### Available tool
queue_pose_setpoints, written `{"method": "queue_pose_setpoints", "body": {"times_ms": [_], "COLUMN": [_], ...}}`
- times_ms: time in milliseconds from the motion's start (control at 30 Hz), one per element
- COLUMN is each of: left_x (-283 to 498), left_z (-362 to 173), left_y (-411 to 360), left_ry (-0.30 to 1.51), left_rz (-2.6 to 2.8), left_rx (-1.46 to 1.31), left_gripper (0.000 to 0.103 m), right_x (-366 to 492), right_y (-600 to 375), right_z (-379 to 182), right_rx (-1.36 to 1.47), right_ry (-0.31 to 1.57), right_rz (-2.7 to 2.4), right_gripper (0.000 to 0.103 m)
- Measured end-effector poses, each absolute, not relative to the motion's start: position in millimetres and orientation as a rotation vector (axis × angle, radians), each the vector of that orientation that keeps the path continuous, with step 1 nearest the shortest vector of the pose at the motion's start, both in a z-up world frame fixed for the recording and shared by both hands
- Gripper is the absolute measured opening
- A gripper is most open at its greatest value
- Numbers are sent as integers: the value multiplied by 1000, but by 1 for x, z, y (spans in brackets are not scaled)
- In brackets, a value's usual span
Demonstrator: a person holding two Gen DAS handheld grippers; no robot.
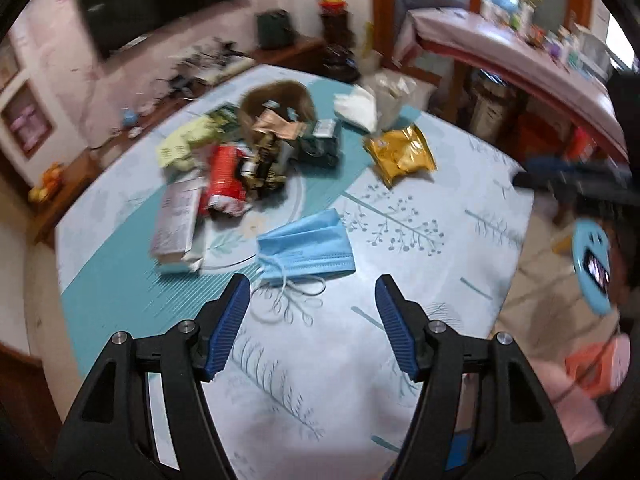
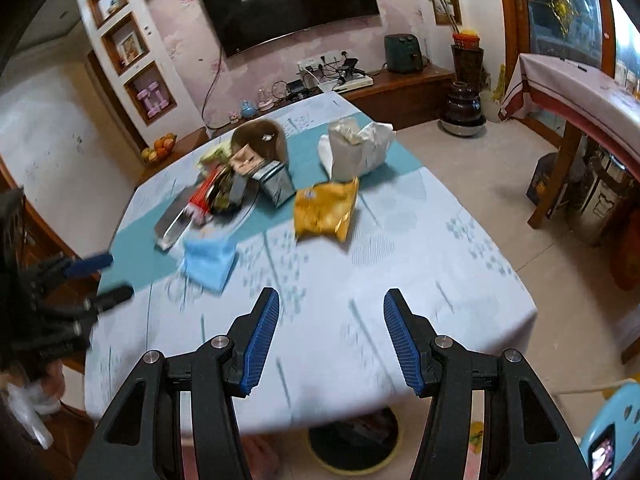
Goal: Collect trash
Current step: 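Grasp the yellow cracker bag with the right gripper while the left grasps the blue mask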
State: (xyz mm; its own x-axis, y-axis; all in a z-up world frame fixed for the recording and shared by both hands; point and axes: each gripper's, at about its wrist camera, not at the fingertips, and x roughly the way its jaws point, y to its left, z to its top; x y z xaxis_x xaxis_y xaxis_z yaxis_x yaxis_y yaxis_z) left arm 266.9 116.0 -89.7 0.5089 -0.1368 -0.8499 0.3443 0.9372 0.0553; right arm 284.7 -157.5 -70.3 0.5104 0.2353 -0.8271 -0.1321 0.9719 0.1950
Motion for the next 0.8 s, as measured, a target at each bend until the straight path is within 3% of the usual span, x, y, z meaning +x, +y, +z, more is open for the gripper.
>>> {"method": "queue_pose_setpoints", "body": {"times_ms": [667,800], "left_x": [345,351], "left_z": [-180,-190], "left_y": [93,90], "left_ry": [1080,1073], "left_rz": [-632,-647], "left_rx": [692,763], "left_gripper": [62,64], "right_x": [436,437], "right_y": [-143,-129], "right_z": [-182,-186], "right_rx": [209,139], "right_ry": [1135,1105], "right_rz": [193,214], "right_gripper": [55,49]}}
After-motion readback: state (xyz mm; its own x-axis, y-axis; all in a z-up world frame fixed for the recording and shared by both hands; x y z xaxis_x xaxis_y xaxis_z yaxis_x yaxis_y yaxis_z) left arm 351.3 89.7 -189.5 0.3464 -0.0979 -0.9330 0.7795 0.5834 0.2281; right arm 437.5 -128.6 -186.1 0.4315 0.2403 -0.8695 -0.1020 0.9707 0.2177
